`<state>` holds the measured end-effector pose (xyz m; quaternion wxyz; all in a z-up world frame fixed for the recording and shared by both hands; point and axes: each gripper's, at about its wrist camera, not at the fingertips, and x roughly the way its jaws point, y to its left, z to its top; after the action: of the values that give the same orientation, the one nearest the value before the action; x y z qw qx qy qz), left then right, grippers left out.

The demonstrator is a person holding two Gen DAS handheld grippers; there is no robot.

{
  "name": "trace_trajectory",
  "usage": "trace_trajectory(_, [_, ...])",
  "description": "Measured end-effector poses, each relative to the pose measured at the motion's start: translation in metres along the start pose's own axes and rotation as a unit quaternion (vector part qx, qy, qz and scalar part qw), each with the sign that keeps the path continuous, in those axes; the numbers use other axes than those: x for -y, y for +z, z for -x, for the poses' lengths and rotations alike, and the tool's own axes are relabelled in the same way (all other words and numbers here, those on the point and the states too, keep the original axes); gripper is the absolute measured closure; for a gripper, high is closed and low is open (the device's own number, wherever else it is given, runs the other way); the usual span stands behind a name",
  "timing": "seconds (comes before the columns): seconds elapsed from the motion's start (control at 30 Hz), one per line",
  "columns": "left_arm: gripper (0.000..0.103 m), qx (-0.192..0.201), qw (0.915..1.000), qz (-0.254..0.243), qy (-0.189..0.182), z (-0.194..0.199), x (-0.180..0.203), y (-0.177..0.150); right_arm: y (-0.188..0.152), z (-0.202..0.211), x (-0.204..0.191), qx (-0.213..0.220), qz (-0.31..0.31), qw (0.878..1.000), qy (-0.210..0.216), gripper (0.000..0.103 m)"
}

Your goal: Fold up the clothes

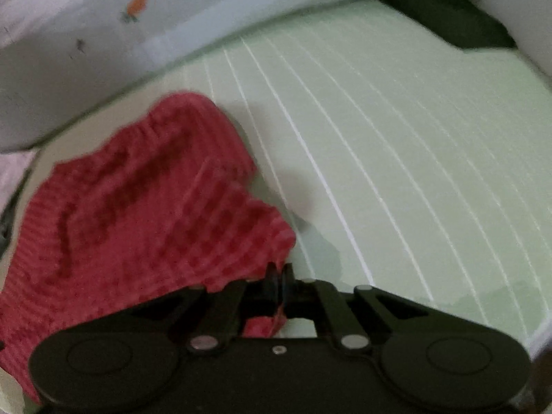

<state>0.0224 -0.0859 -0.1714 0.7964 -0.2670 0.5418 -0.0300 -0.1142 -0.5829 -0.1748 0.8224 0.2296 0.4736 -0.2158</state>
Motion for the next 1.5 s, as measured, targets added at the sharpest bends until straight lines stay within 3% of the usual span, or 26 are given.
trace_trajectory(0.07, [0.080,0.002,0.9999,-0.004,-0.013,0.008,-0.002,0.004,-0.008,-0.002,-0.001,-0.013,-0.001,1.000,-0.009,0.100])
trace_trajectory(0.13, [0.053,0.009,0.9994,-0.007,-0.033,0.017,-0.003,0.008,-0.014,-0.002,-0.003,-0.021,0.000,1.000,-0.014,0.099])
trace_trajectory(0.2, [0.036,0.033,0.9982,-0.011,-0.049,0.025,-0.001,0.012,-0.016,0.003,-0.005,-0.014,-0.013,1.000,-0.016,0.088])
trace_trajectory(0.23, [0.033,0.041,0.9978,-0.022,-0.047,0.024,0.004,0.015,-0.018,0.006,-0.007,-0.008,-0.021,1.000,-0.018,0.085])
trace_trajectory(0.3, [0.033,0.058,0.9964,-0.043,-0.044,0.022,0.014,0.020,-0.018,0.013,-0.011,0.014,-0.033,0.999,-0.021,0.062])
trace_trajectory(0.47, [0.035,0.069,0.9945,-0.078,-0.010,0.001,0.042,0.026,-0.002,0.020,-0.017,0.067,0.004,0.998,-0.009,0.030])
trace_trajectory(0.77, [0.044,0.023,0.9916,-0.127,0.010,-0.059,0.097,0.042,0.066,-0.020,-0.028,0.086,0.023,0.995,0.035,0.023])
trace_trajectory(0.87, [0.056,0.013,0.9891,-0.144,0.026,-0.082,0.112,0.053,0.090,-0.044,-0.041,0.086,0.032,0.995,0.049,0.022])
trace_trajectory(1.03, [0.083,-0.011,0.9919,-0.124,0.027,-0.115,0.125,0.072,0.131,-0.087,-0.066,0.067,0.044,0.995,0.057,0.022])
trace_trajectory(1.2, [0.094,-0.005,0.9929,-0.114,0.033,-0.134,0.128,0.082,0.148,-0.119,-0.084,0.042,0.096,0.992,0.065,0.023])
trace_trajectory(1.33, [0.097,0.014,0.9881,-0.147,0.044,-0.139,0.134,0.086,0.155,-0.128,-0.093,0.037,0.129,0.988,0.072,0.028])
trace_trajectory(1.37, [0.097,0.017,0.9870,-0.153,0.047,-0.140,0.136,0.087,0.157,-0.129,-0.096,0.040,0.144,0.986,0.069,0.040])
trace_trajectory(1.4, [0.097,0.019,0.9862,-0.157,0.049,-0.141,0.137,0.088,0.158,-0.130,-0.099,0.042,0.160,0.984,0.067,0.059])
trace_trajectory(1.43, [0.097,0.021,0.9856,-0.161,0.049,-0.142,0.138,0.089,0.162,-0.130,-0.100,0.046,0.159,0.984,0.066,0.069])
trace_trajectory(1.47, [0.097,0.024,0.9849,-0.164,0.050,-0.143,0.139,0.090,0.166,-0.130,-0.100,0.050,0.157,0.984,0.066,0.089])
trace_trajectory(1.5, [0.097,0.026,0.9841,-0.168,0.050,-0.144,0.140,0.091,0.169,-0.130,-0.101,0.054,0.155,0.984,0.065,0.101])
